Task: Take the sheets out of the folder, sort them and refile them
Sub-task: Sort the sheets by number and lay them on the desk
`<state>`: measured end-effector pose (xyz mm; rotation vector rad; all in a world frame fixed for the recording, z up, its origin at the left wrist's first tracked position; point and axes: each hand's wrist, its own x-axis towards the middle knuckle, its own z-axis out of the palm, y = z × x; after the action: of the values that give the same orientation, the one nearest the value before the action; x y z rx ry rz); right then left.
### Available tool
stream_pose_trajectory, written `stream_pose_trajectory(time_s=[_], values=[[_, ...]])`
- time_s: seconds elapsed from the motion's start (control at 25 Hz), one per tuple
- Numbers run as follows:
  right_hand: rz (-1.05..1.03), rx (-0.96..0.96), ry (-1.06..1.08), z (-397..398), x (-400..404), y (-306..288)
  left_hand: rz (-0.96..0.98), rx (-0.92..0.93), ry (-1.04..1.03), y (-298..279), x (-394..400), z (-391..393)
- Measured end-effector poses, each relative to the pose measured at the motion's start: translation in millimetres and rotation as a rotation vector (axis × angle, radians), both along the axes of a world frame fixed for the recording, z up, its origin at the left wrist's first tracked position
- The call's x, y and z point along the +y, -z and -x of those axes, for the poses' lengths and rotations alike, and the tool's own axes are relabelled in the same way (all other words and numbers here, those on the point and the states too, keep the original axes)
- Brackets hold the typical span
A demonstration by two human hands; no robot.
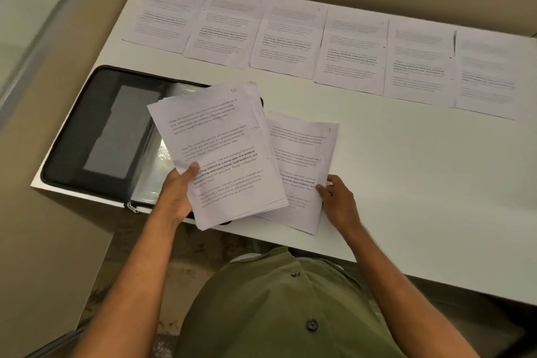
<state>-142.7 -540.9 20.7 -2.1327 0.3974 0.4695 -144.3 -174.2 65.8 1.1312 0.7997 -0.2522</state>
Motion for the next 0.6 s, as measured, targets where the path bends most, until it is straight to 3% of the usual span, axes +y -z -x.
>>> stream_pose_trajectory(time_s=[0.16,0.28,0.36,0.48,0.6], values=[[0.076,-0.002,-0.12,-9.0,-0.7,-3.2,-0.025,-0.016,0.014,1.2,3.3,4.2],[0.272,-0.211,-0.05,-17.6,1.3,-7.4,-0.032,-0.033,-0.03,2.0,9.4,11.3],[0.287,-0.37,-0.068,-26.5,12.9,-5.0,-0.042,-0.032,-0.017,1.5,13.5,13.7],[0.245,-0.435,-0.251,-43.0,51.5,2.6,-0.05,0.0,0.025,1.2,26.6,5.9],[0.338,-0.463,-0.363,-67.7,89.0,20.6,-0.053,0.01,0.103,0.2,46.8,-25.9]])
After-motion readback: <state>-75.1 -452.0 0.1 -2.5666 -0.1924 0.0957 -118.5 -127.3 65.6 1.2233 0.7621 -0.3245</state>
